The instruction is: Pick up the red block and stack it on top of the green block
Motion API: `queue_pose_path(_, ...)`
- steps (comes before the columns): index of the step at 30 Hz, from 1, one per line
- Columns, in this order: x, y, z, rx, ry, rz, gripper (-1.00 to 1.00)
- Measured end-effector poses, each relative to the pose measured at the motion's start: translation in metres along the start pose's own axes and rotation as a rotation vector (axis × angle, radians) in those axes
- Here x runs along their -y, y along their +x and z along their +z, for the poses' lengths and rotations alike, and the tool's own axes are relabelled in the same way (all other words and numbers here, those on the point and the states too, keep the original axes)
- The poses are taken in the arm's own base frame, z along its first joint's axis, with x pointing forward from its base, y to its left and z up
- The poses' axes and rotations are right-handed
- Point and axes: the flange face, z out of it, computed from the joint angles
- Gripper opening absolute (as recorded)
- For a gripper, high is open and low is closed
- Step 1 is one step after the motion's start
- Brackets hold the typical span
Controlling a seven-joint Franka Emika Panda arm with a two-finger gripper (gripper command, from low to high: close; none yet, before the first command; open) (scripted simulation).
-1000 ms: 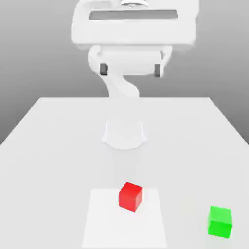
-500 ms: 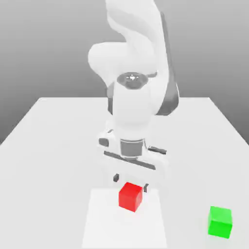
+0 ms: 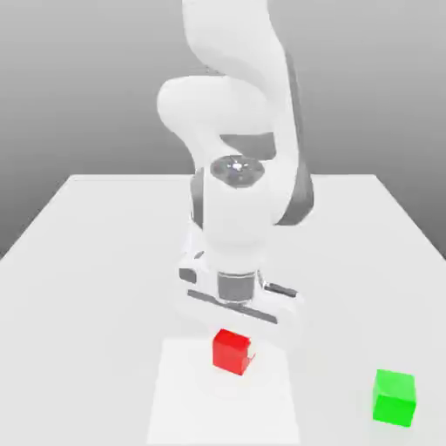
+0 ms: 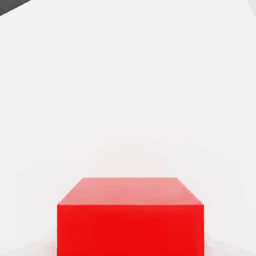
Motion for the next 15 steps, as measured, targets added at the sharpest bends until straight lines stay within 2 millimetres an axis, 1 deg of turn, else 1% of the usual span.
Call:
queue_pose_path(4,-0.001,-0.002,-0.026,0.001,-0.003,-0.012,-1.00)
queue_pose_path(5,0.008,-0.009,-0.030,0.004,-0.004,-0.046,-1.00)
queue_pose_path(8,0.046,-0.050,-0.040,0.012,-0.004,-0.218,-1.00)
queue_pose_path(10,0.070,-0.085,-0.046,0.014,-0.005,-0.345,-1.00)
queue_pose_path(15,0.120,-0.162,-0.061,0.010,-0.004,-0.608,-1.00)
